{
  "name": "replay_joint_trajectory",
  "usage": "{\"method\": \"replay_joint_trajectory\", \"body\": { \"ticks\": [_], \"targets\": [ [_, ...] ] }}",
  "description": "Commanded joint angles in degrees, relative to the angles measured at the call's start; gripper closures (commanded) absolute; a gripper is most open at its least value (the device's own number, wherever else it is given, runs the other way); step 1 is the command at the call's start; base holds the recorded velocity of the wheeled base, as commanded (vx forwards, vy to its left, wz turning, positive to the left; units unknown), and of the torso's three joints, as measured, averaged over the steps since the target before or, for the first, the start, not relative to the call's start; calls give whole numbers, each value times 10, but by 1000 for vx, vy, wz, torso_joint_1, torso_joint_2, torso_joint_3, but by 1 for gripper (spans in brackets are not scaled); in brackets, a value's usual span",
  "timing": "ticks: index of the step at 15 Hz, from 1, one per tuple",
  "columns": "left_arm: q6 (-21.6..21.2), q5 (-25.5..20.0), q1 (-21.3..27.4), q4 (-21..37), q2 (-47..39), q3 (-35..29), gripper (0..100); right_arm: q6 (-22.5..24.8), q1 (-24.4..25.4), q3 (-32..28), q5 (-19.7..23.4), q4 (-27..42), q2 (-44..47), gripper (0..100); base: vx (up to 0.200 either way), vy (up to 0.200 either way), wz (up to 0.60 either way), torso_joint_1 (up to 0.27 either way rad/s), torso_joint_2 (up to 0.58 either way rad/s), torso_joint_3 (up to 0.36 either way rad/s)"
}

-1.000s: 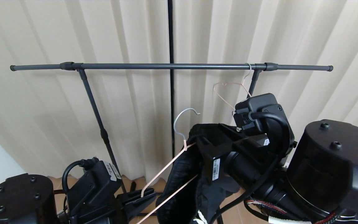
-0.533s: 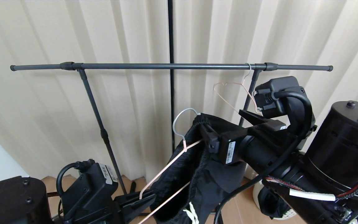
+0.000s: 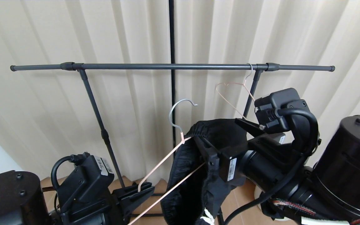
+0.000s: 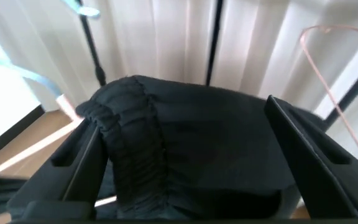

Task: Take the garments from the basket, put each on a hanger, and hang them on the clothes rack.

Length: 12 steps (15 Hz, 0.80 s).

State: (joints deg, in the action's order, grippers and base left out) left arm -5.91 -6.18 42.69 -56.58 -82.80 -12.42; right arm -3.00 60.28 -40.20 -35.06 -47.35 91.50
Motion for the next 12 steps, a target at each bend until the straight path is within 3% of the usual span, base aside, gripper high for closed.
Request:
{"method": "replay_joint_trajectory", "body": {
  "ticks": [1,5,8,11,12],
  "targets": [
    [0,0,-5,0,13,-1,100,5,10,17,15,2,-21,0,0,0,0,0,0,0],
    [0,-1,-5,1,37,6,100,26,10,39,57,4,-53,0,0,0,0,0,0,0],
    [-1,-3,-5,1,52,22,100,106,-4,56,105,54,-116,0,0,0,0,0,0,0],
    [-4,-6,-1,2,60,36,100,163,-117,-45,276,296,-159,0,0,0,0,0,0,0],
    [-6,-9,2,2,59,40,100,206,-167,-100,339,389,-160,0,0,0,0,0,0,0]
  ]
}}
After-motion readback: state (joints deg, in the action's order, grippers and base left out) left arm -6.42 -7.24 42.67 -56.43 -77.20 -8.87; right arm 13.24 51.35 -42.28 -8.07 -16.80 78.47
